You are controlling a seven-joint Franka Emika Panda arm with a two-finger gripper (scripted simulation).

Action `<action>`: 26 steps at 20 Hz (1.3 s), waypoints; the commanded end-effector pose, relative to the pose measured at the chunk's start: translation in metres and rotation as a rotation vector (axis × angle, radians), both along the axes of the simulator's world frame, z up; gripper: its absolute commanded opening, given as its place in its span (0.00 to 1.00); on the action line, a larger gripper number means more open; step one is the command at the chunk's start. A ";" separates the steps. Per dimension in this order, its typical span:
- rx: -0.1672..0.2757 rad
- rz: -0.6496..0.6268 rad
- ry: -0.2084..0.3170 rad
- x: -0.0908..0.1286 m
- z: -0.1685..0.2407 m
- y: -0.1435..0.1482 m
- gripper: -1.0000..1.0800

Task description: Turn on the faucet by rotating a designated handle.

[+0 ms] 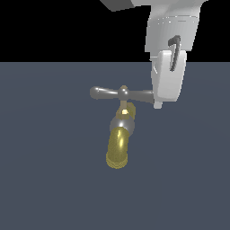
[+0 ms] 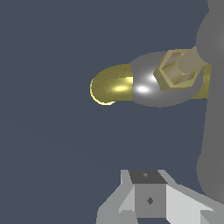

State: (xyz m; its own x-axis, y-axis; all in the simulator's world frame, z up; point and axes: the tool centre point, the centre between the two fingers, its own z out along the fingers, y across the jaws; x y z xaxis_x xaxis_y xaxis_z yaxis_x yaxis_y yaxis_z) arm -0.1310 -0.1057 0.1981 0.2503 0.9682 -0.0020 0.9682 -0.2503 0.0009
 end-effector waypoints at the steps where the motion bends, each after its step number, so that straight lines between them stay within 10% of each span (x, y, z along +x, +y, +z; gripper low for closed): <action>1: 0.000 0.002 0.000 0.000 0.000 0.000 0.00; 26: 0.001 0.005 0.000 0.052 -0.001 -0.021 0.00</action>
